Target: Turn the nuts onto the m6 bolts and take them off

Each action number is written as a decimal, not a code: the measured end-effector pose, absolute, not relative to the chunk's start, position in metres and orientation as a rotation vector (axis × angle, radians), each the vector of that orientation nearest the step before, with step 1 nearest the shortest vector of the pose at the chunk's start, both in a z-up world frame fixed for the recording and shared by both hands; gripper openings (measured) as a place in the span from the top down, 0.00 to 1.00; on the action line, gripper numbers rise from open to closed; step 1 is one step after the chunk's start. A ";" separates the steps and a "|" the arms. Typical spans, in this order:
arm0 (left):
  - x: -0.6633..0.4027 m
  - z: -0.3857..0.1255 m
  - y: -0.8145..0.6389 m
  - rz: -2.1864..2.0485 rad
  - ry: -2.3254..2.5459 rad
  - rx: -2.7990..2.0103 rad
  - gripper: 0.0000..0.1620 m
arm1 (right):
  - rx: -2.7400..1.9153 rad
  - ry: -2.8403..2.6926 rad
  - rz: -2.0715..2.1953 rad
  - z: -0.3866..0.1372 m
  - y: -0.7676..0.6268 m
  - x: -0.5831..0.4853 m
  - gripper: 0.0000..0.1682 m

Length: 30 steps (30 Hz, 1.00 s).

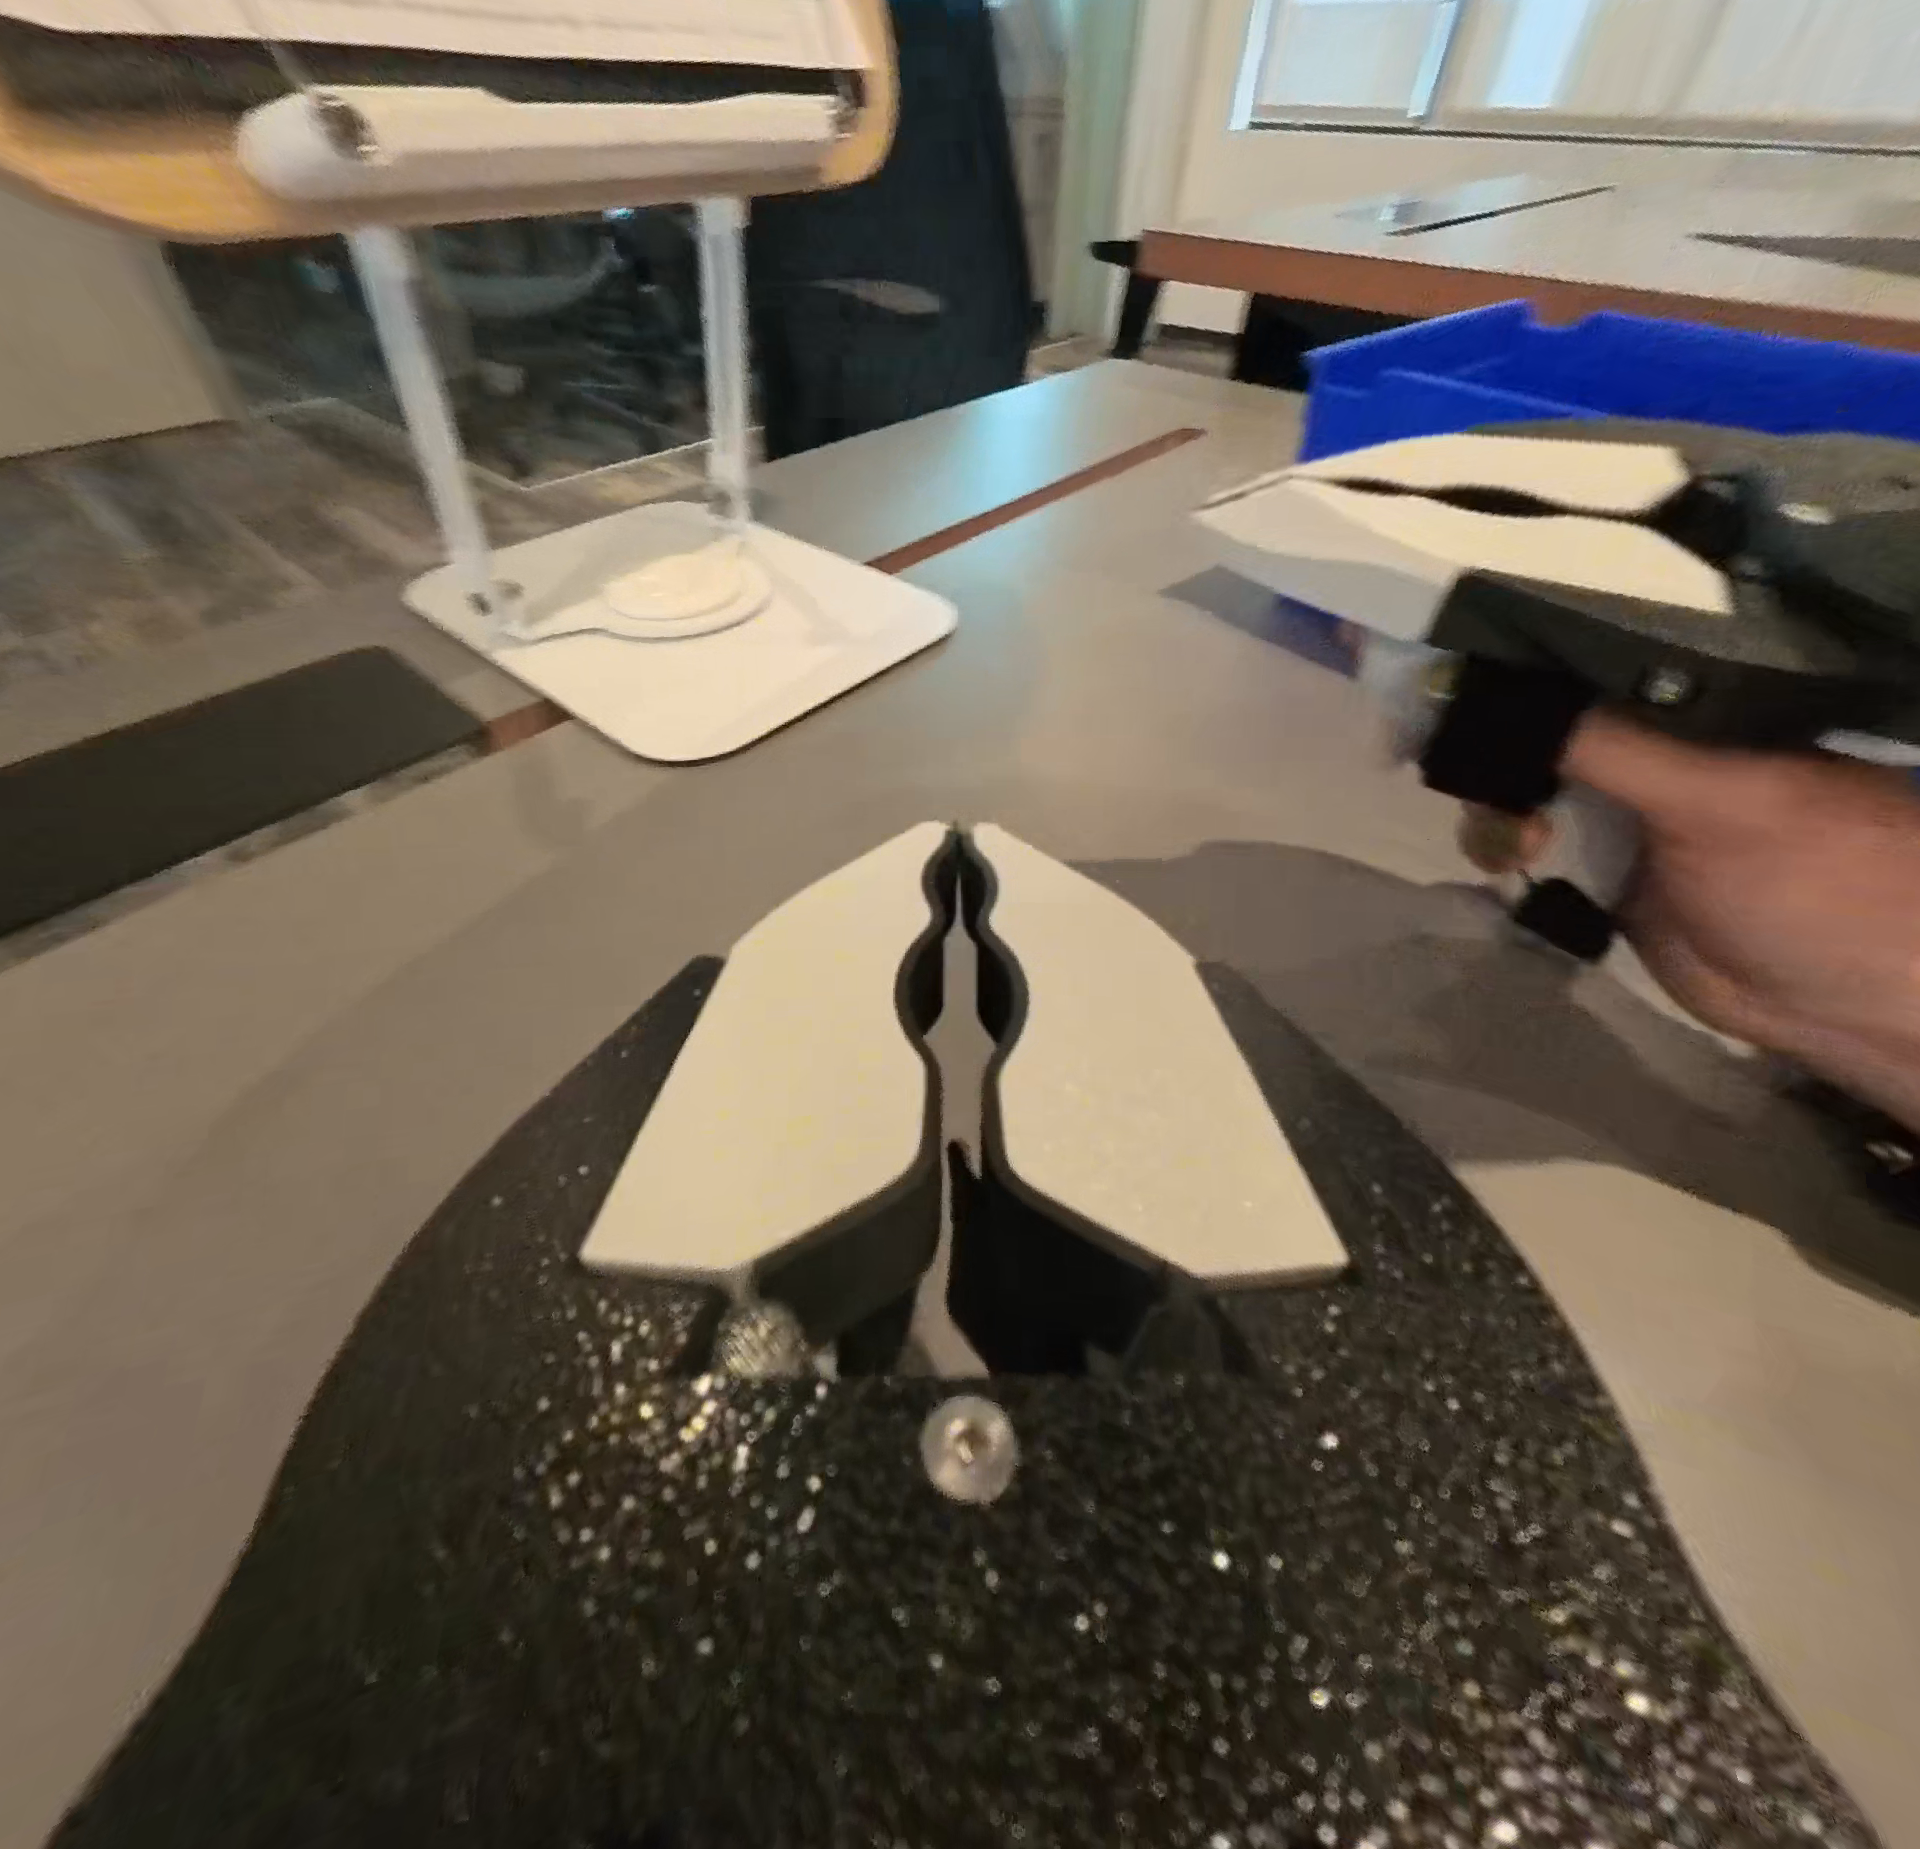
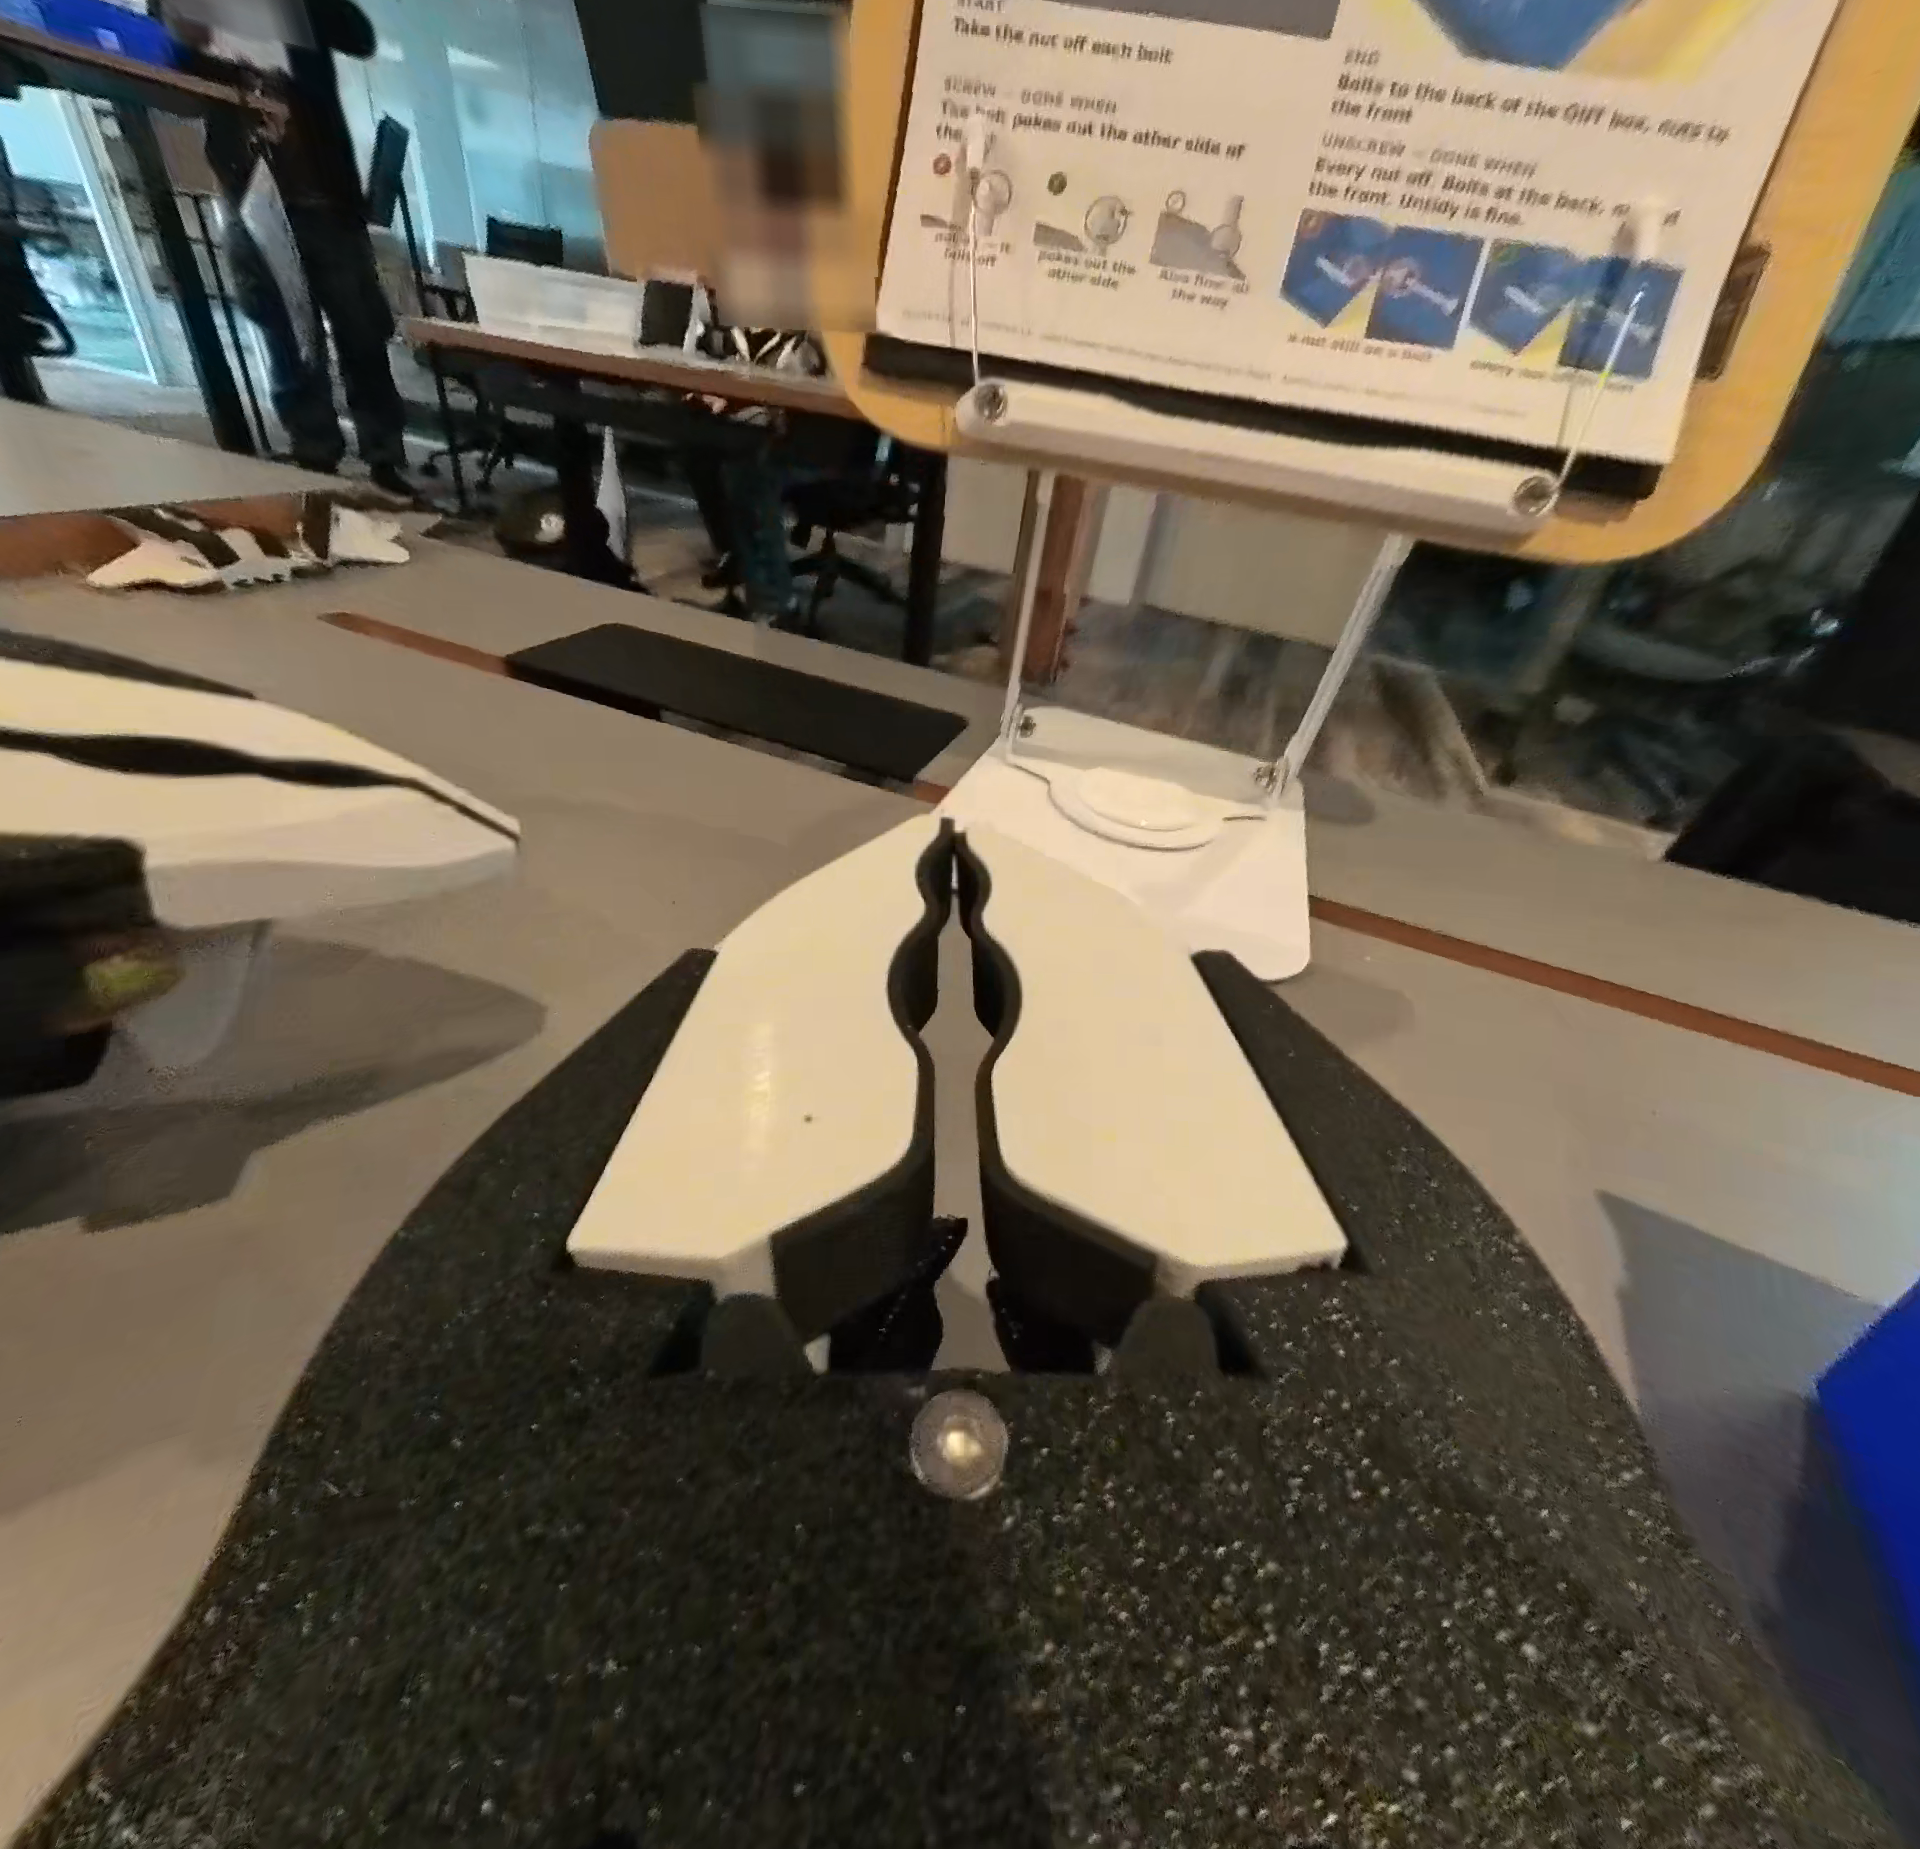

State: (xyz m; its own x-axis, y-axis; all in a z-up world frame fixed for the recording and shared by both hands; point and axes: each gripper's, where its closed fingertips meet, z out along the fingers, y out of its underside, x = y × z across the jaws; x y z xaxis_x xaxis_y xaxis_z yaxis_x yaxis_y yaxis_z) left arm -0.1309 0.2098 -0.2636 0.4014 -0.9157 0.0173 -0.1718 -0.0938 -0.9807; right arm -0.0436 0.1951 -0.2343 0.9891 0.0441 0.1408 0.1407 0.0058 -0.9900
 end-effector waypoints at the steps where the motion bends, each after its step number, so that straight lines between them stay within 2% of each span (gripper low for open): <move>1: -0.132 -0.265 0.213 -0.815 0.986 -1.562 1.00 | -1.540 -0.154 -0.091 -0.235 0.194 -0.043 1.00; 18: -0.133 -0.273 0.203 -0.603 1.096 -1.471 1.00 | -1.612 -0.319 -0.121 -0.257 0.197 -0.067 1.00; 30: -0.155 -0.270 0.201 -0.549 1.001 -1.488 1.00 | -1.633 -0.269 0.105 -0.256 0.194 -0.065 1.00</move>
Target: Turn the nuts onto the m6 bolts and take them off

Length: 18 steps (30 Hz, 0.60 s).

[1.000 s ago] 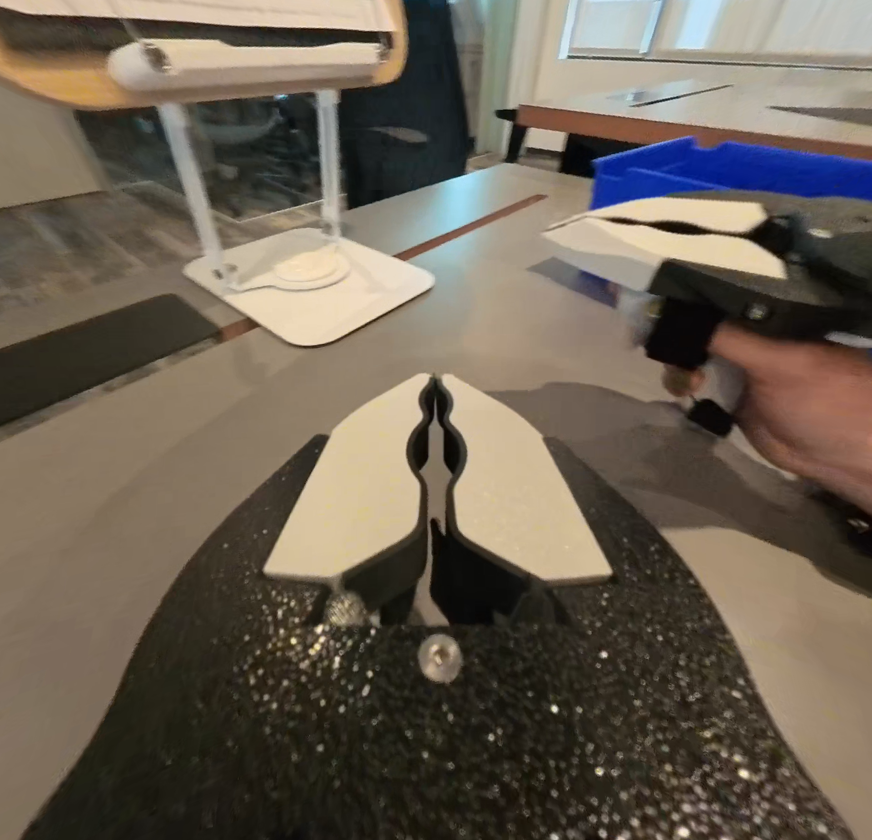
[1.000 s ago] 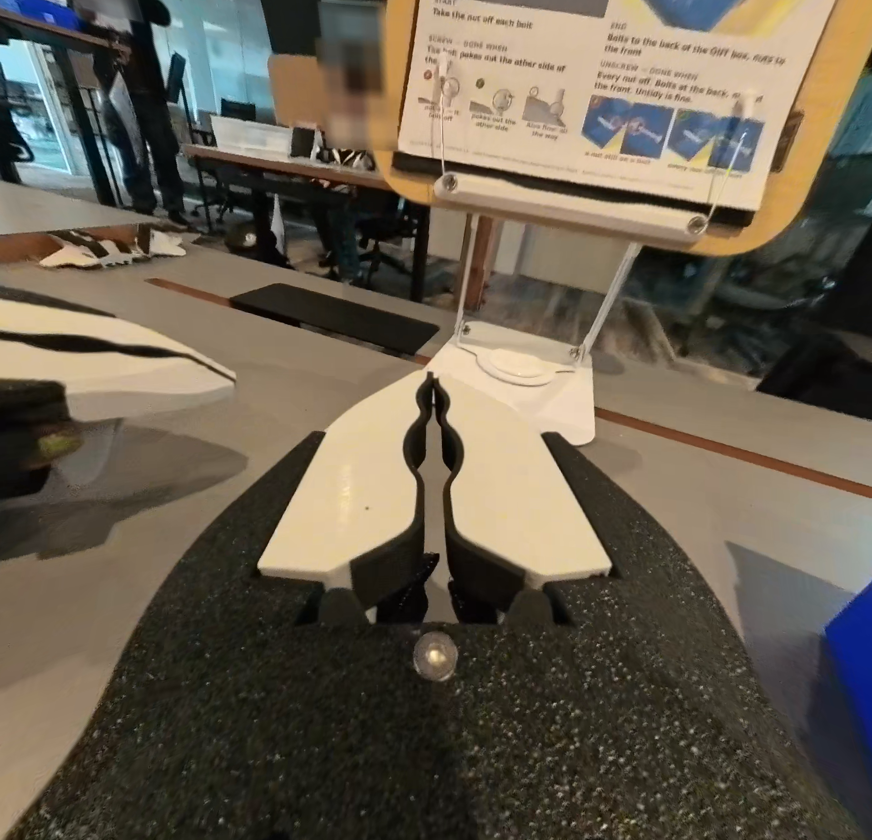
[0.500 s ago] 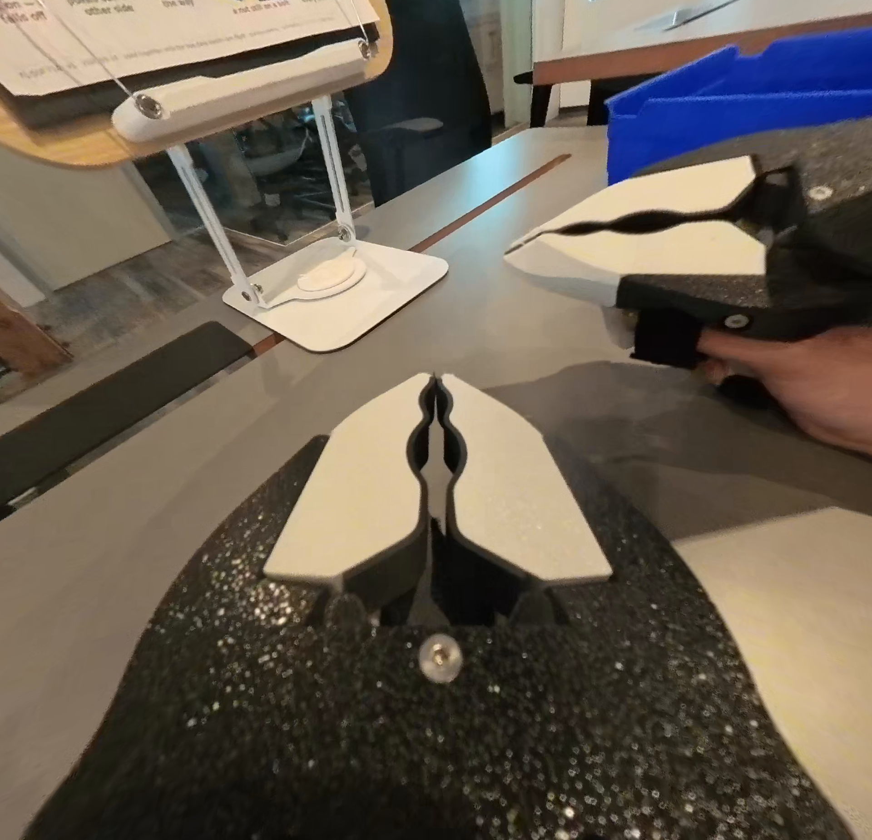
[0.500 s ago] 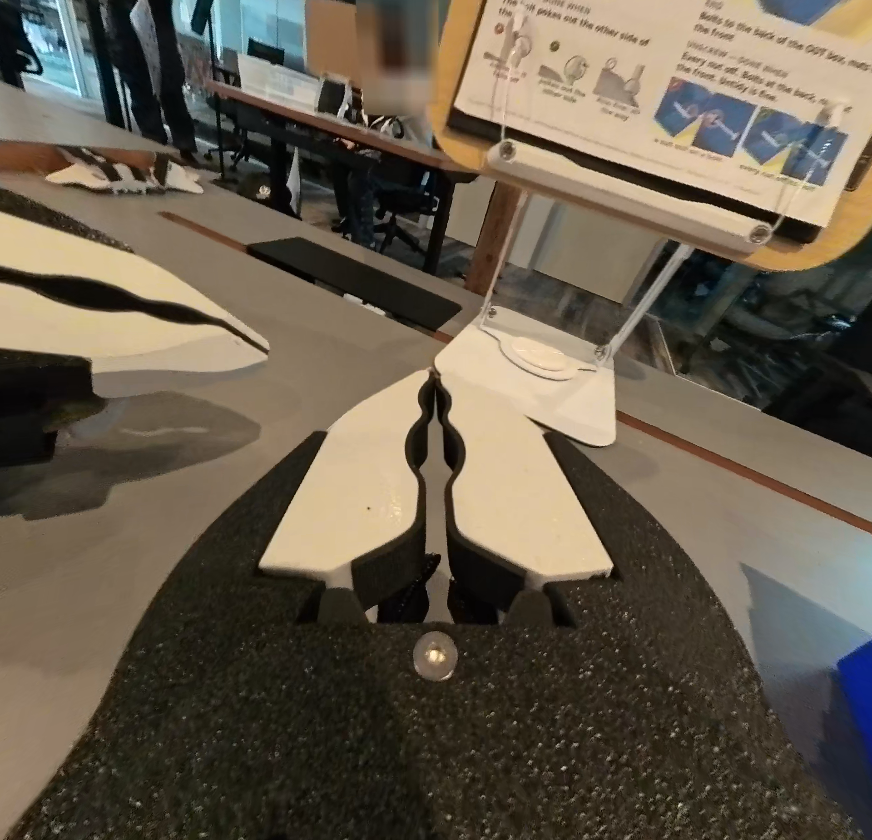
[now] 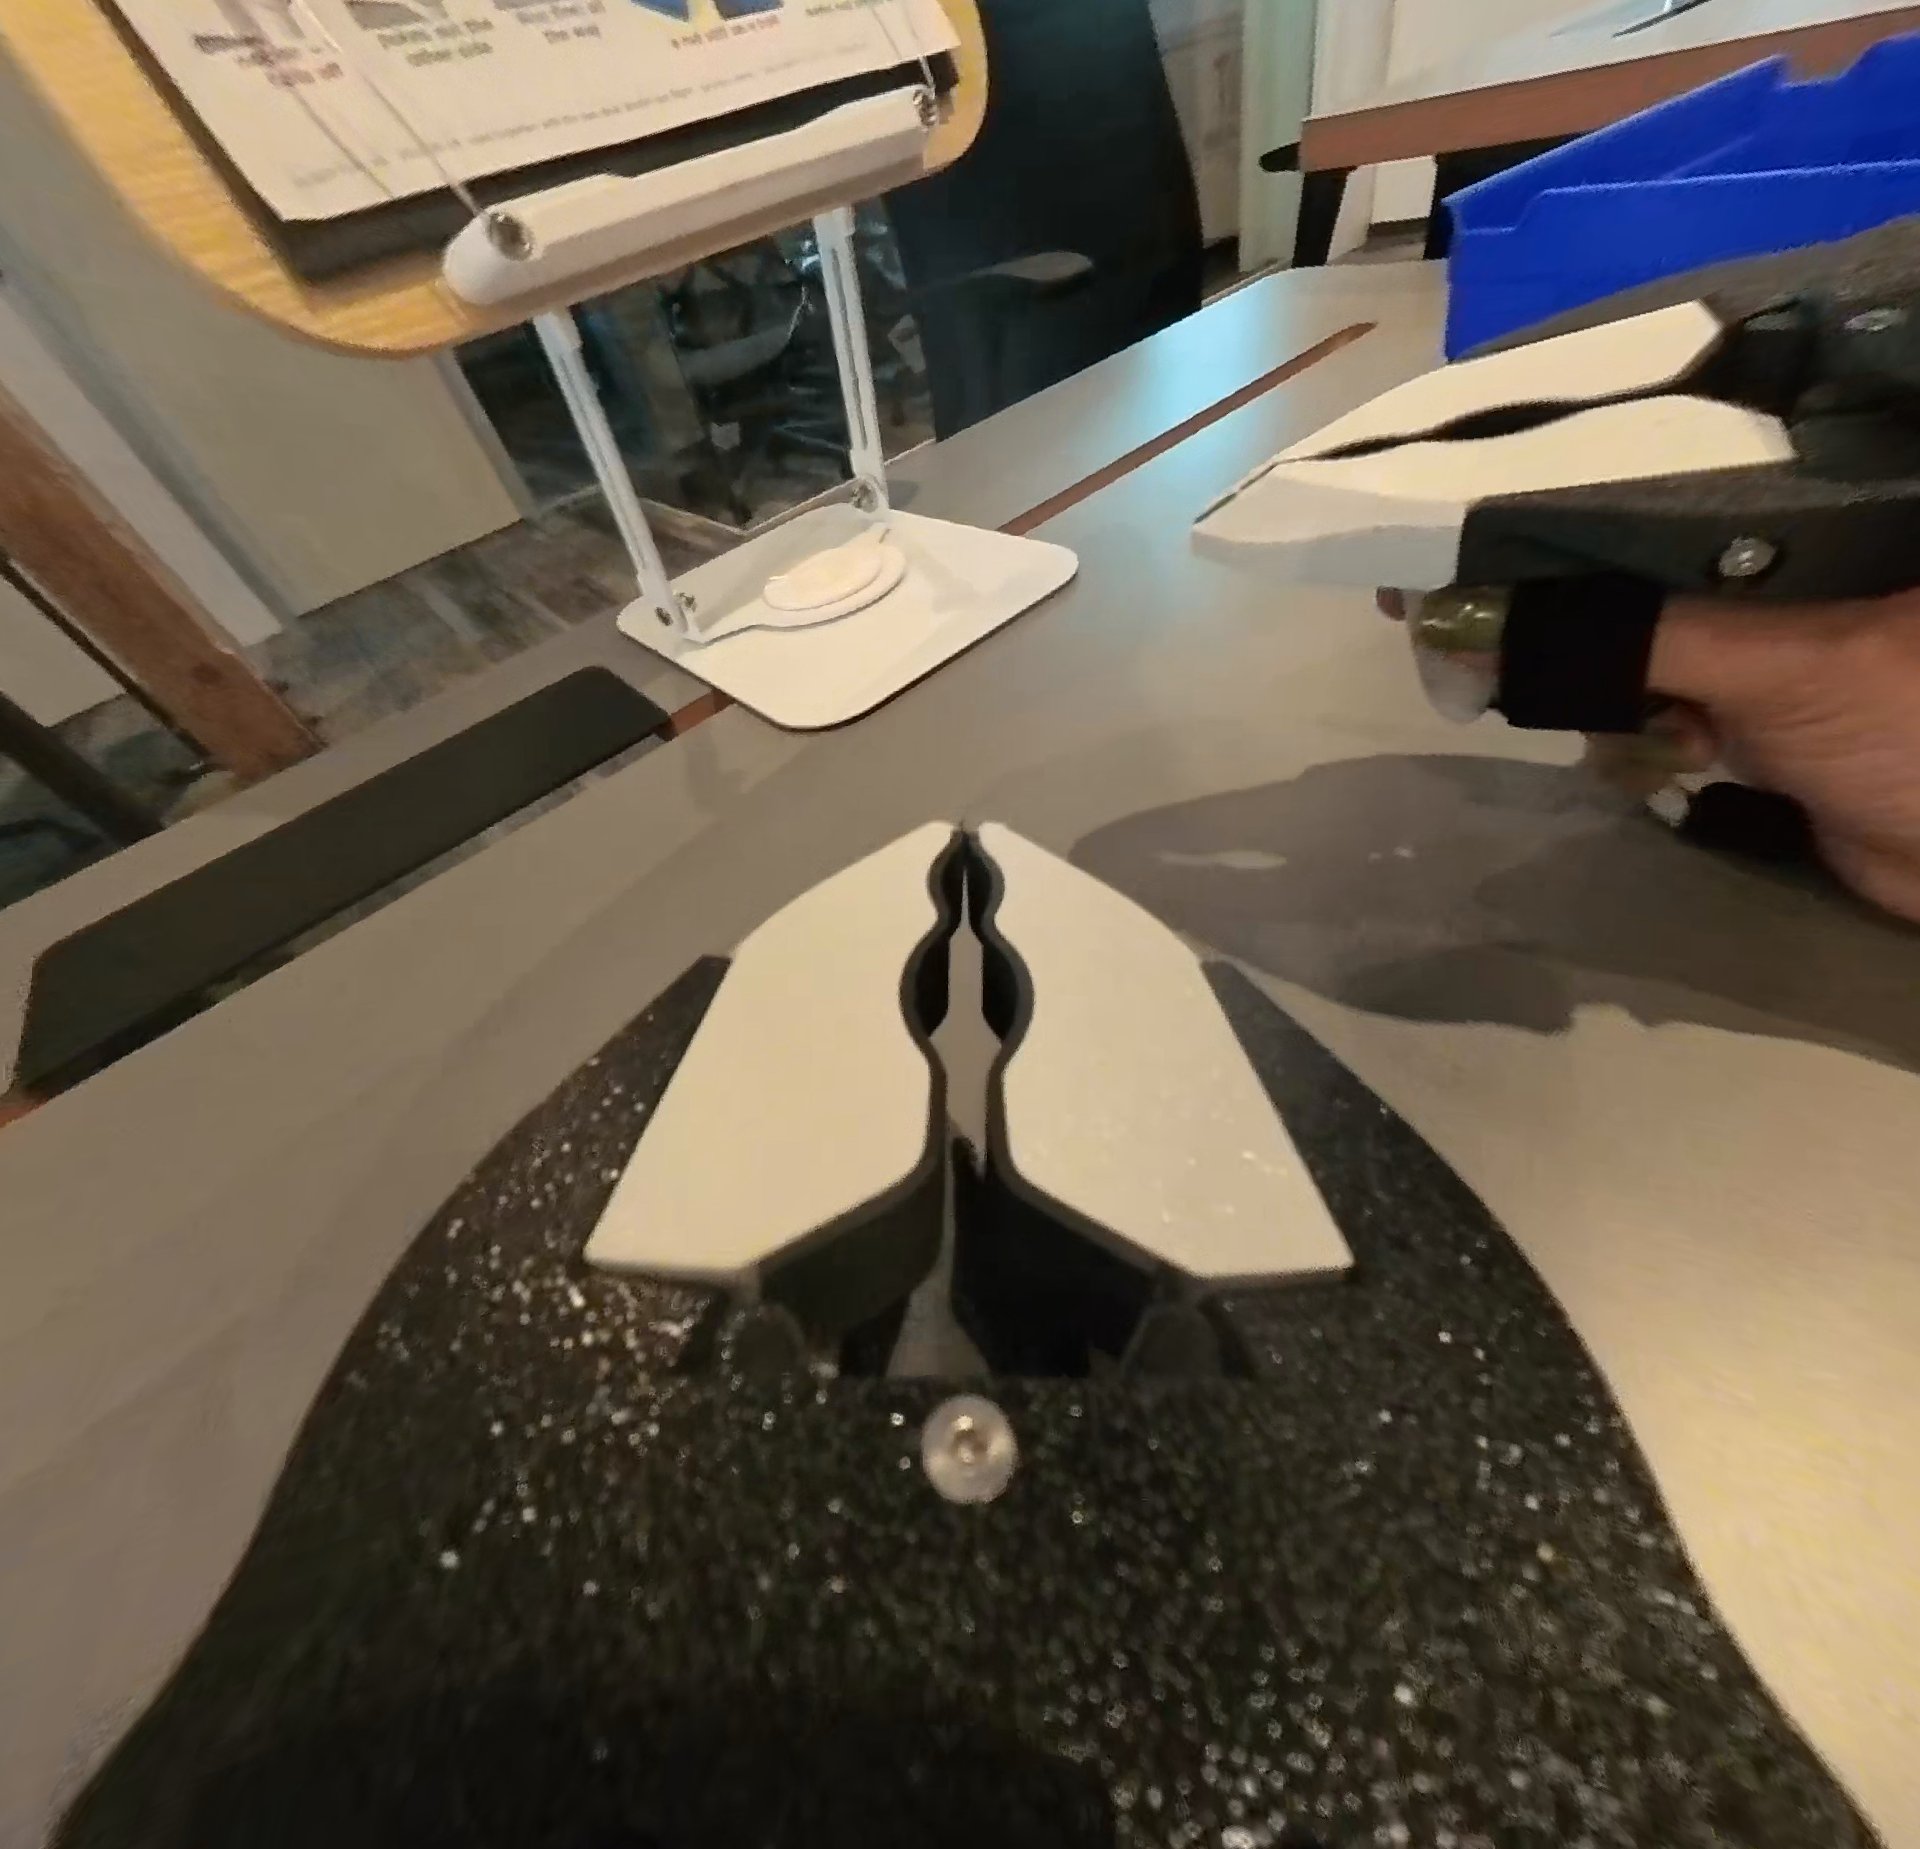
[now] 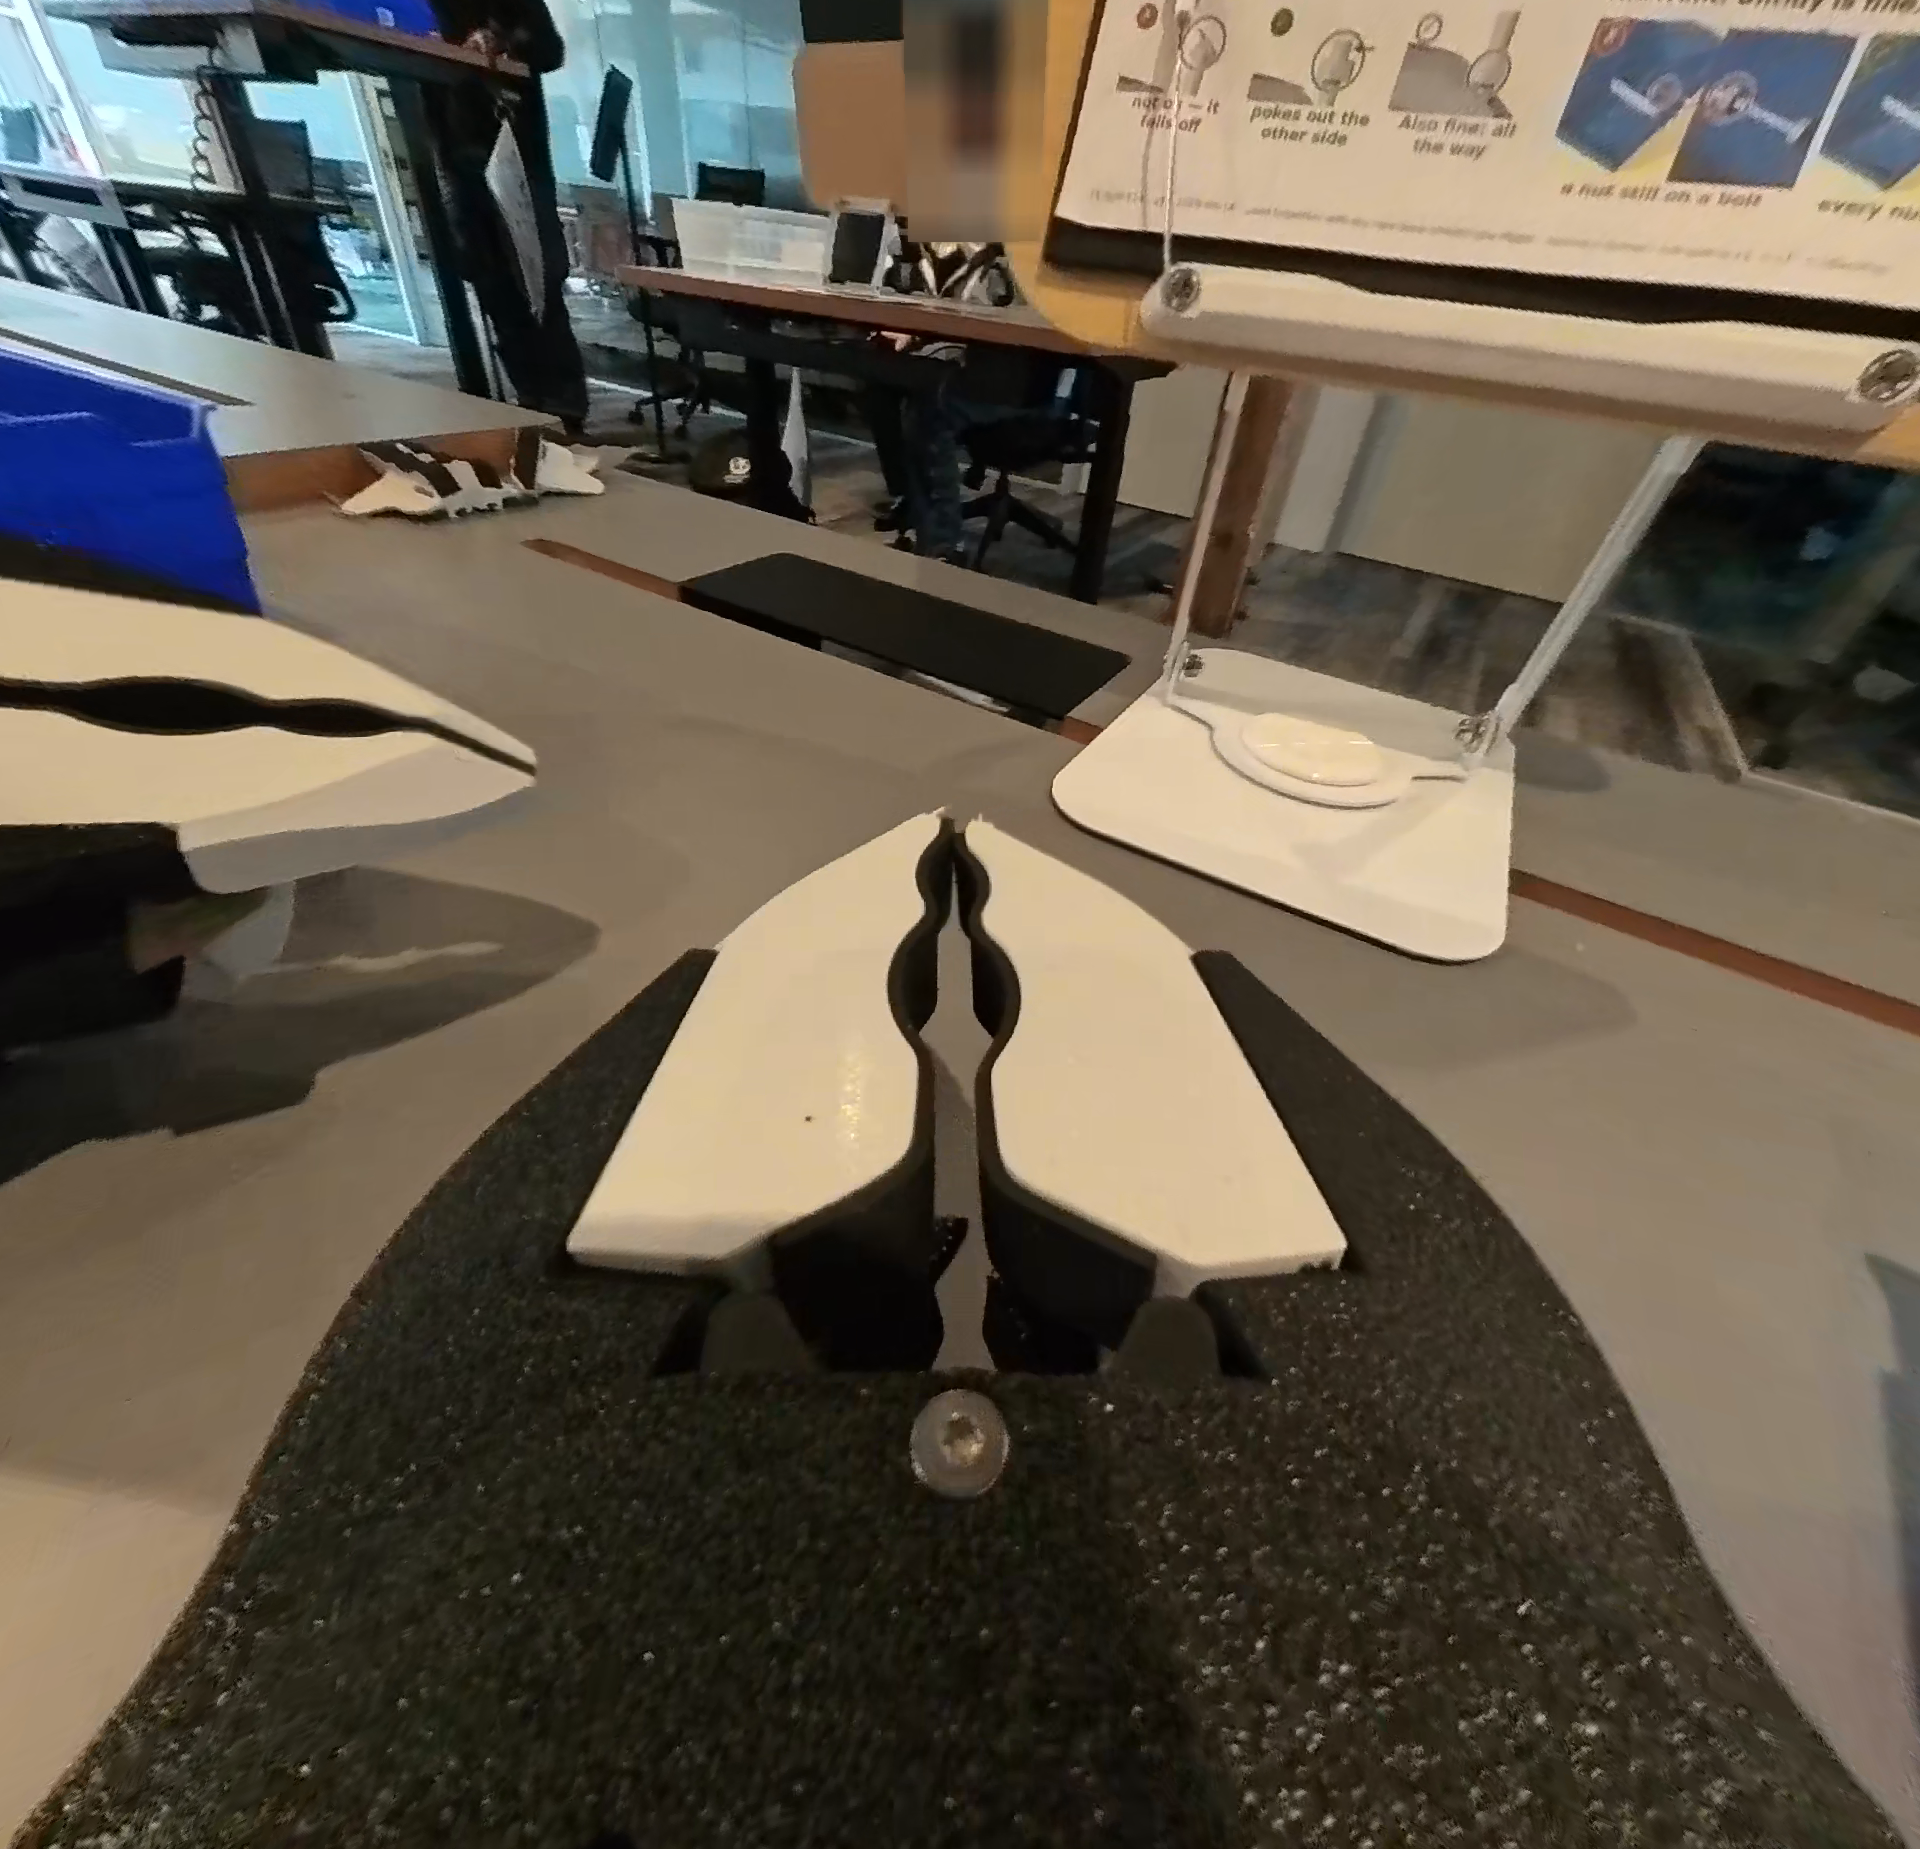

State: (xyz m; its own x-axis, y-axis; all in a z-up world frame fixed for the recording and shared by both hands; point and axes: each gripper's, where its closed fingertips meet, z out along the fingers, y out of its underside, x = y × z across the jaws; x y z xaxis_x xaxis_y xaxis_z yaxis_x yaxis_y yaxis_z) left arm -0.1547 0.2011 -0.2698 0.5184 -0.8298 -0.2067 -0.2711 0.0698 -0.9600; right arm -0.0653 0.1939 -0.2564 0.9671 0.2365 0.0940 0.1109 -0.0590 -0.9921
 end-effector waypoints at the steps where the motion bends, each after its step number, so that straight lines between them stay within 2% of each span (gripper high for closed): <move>1: -0.157 -0.271 0.200 -0.558 0.993 -1.504 1.00 | -1.640 -0.269 0.113 -0.257 0.195 -0.066 1.00; 10: -0.175 -0.265 0.173 -0.657 0.969 -1.628 1.00 | -1.649 -0.224 0.152 -0.257 0.197 -0.060 1.00; 14: -0.190 -0.242 0.148 -0.703 0.990 -1.648 0.99 | -1.647 -0.181 0.192 -0.256 0.198 -0.056 1.00; 18: -0.227 -0.205 0.139 -0.609 0.979 -1.663 0.93 | -1.650 -0.146 0.228 -0.256 0.199 -0.052 1.00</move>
State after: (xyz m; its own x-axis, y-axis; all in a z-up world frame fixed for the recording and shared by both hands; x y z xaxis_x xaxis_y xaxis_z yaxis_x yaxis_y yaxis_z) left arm -0.2265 0.1385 -0.2047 0.5336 -0.8419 -0.0800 -0.3007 -0.1005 -0.9484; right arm -0.0520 0.1988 -0.2560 0.9711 0.2305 -0.0618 -0.0413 -0.0924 -0.9949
